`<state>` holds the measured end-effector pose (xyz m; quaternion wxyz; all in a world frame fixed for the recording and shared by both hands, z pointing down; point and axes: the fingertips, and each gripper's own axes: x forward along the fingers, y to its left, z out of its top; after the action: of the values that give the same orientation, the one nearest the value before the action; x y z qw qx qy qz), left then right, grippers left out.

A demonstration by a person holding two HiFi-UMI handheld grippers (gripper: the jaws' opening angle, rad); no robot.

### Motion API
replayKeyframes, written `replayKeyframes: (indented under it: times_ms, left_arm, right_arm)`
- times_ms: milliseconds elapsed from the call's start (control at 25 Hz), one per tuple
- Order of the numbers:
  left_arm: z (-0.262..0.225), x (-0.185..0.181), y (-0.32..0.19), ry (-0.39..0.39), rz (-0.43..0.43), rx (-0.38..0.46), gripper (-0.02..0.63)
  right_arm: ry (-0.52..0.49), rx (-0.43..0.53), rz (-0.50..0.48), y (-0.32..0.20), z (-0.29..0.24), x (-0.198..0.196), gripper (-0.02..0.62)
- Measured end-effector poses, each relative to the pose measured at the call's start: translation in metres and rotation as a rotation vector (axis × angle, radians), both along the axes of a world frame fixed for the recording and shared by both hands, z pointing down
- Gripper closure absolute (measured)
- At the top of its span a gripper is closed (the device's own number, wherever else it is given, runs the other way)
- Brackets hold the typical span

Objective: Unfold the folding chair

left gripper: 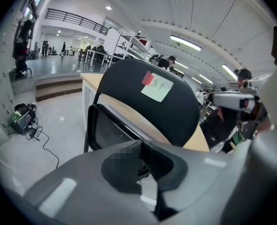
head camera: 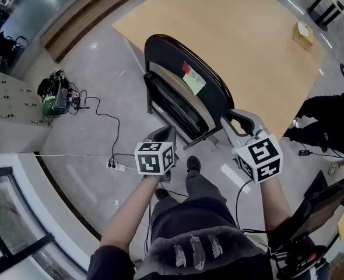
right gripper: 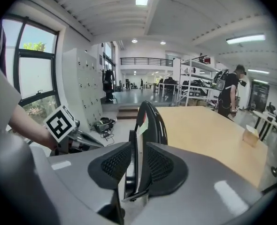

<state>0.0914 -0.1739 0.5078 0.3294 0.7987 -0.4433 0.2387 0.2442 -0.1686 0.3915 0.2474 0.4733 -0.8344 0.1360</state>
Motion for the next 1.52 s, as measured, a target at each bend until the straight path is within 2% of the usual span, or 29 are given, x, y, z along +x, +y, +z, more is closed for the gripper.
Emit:
replayKeyframes:
  times_ms: [80, 120, 160, 200, 320, 440, 640, 840, 920, 1000, 1040, 1160, 1320, 1520]
  left_arm:
    - [0.012, 0.010, -0.017, -0.013, -0.002, -0.022, 0.600]
    - [0.019, 0.017, -0.024, -0.002, 0.001, -0.049, 0.521]
    - [0.027, 0.024, -0.030, 0.020, 0.004, -0.088, 0.344]
    - [0.035, 0.030, -0.036, 0.044, 0.001, -0.132, 0.260]
    - [0.064, 0.045, -0.049, 0.058, -0.014, -0.235, 0.217]
    - [0.094, 0.056, -0.059, 0.023, -0.011, -0.292, 0.189]
    - [0.131, 0.065, -0.076, 0.036, -0.045, -0.346, 0.145]
    - [0.148, 0.068, -0.089, 0.070, -0.054, -0.381, 0.144]
    - [0.153, 0.071, -0.086, 0.119, -0.051, -0.424, 0.149]
    - [0.155, 0.073, -0.083, 0.183, -0.062, -0.466, 0.154]
    - [0.154, 0.076, -0.083, 0.211, -0.065, -0.477, 0.174]
    - [0.146, 0.081, -0.085, 0.262, -0.066, -0.477, 0.324]
    - [0.141, 0.078, -0.082, 0.284, -0.067, -0.474, 0.331]
    - [0.139, 0.076, -0.076, 0.269, -0.068, -0.457, 0.342]
  right_arm:
    - [-0.007, -0.011, 0.014, -0.011, 0.000, 0.011, 0.461]
    - [0.003, -0.017, 0.021, -0.017, 0.002, 0.016, 0.425]
    - [0.019, -0.026, 0.025, -0.022, 0.004, 0.021, 0.384]
    - [0.035, -0.038, 0.027, -0.028, 0.008, 0.025, 0.335]
    - [0.062, -0.081, 0.007, -0.046, 0.022, 0.026, 0.267]
    - [0.099, -0.098, -0.023, -0.065, 0.036, 0.021, 0.256]
    - [0.113, -0.131, -0.070, -0.080, 0.056, 0.011, 0.256]
    - [0.150, -0.130, -0.107, -0.086, 0.066, 0.000, 0.286]
    - [0.167, -0.136, -0.126, -0.084, 0.072, -0.006, 0.341]
    - [0.171, -0.139, -0.134, -0.081, 0.076, -0.012, 0.428]
    - [0.171, -0.137, -0.131, -0.081, 0.077, -0.013, 0.450]
    - [0.175, -0.126, -0.135, -0.086, 0.077, -0.016, 0.459]
    - [0.188, -0.119, -0.150, -0.086, 0.074, -0.018, 0.462]
    - [0.195, -0.116, -0.132, -0.083, 0.074, -0.017, 0.462]
